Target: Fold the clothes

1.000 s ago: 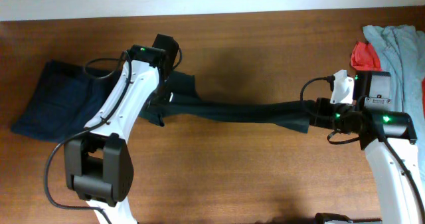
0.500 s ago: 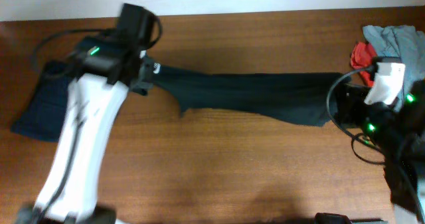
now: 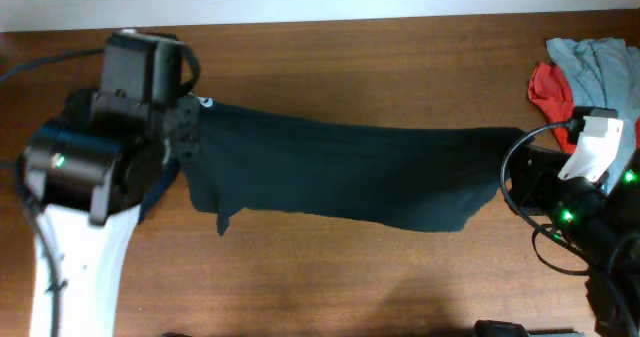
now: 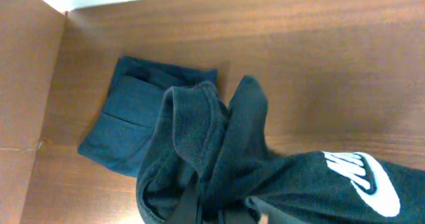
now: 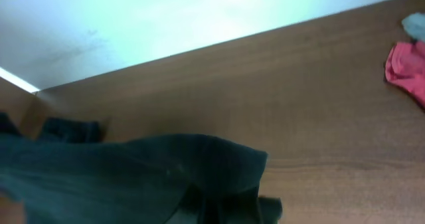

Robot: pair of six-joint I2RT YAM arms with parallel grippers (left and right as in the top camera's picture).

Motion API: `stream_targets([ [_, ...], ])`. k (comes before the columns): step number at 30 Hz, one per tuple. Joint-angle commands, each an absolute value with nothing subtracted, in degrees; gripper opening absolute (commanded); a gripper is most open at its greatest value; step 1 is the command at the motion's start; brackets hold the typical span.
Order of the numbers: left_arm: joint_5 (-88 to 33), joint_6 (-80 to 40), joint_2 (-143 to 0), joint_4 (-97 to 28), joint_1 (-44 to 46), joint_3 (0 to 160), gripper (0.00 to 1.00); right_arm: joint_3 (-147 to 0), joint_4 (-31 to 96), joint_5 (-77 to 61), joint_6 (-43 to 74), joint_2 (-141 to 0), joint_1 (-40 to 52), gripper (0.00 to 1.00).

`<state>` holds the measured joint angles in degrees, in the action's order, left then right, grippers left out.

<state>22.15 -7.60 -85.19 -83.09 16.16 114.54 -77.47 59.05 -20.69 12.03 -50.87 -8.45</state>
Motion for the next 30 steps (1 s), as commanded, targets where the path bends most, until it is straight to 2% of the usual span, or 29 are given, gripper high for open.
stream_targets([
  [1,23.83,-8.08,-90.50,-82.76,16.05,114.63,0.02,-77.80,59.70,-20.34,12.49,-54.26,-8.64,0.06],
  [6,23.79,-4.05,-100.55,-73.84,16.05,114.63,0.12,-77.10,54.61,-20.36,12.49,-66.70,-8.64,0.06],
  [8,23.81,-1.76,-103.20,-70.96,16.05,114.63,0.13,-77.10,51.51,-20.38,12.51,-71.33,-8.64,0.07],
  [10,23.86,0.16,-106.65,-67.40,15.94,114.63,0.19,-77.10,48.90,-20.38,12.51,-76.29,-8.64,0.09],
  [12,23.83,2.02,-110.30,-63.11,15.49,114.63,0.19,-77.10,45.21,-20.38,12.53,-81.97,-8.64,0.09],
  [13,23.86,2.31,-111.96,-61.82,15.18,114.63,0.10,-77.10,44.14,-20.38,12.53,-83.88,-8.64,0.04],
  [15,23.70,1.78,-113.93,-62.26,14.72,114.63,0.00,-77.10,43.70,-20.38,12.51,-86.98,-8.64,0.04],
  [21,21.12,-0.38,-113.06,-69.08,14.55,114.63,0.00,-77.10,46.15,-20.95,10.94,-87.13,-8.64,0.04],
  [22,18.65,-0.08,-112.84,-69.97,14.57,114.63,0.03,-77.12,46.22,-20.62,10.96,-86.41,-8.64,0.04],
  [24,11.64,1.83,-112.81,-72.18,14.57,114.61,0.17,-77.12,46.15,-20.29,10.98,-85.45,-8.71,0.06],
  [25,8.73,2.70,-112.92,-72.86,14.57,114.37,0.22,-77.12,46.06,-20.29,10.98,-85.21,-8.78,0.10],
  [26,4.84,3.86,-113.14,-73.36,14.59,113.47,0.27,-77.14,46.04,-19.64,11.03,-85.10,-8.75,0.20],
  [30,2.31,4.01,-113.30,-71.81,14.63,109.56,0.32,-77.14,46.59,-17.30,11.00,-85.12,-8.75,0.19],
])
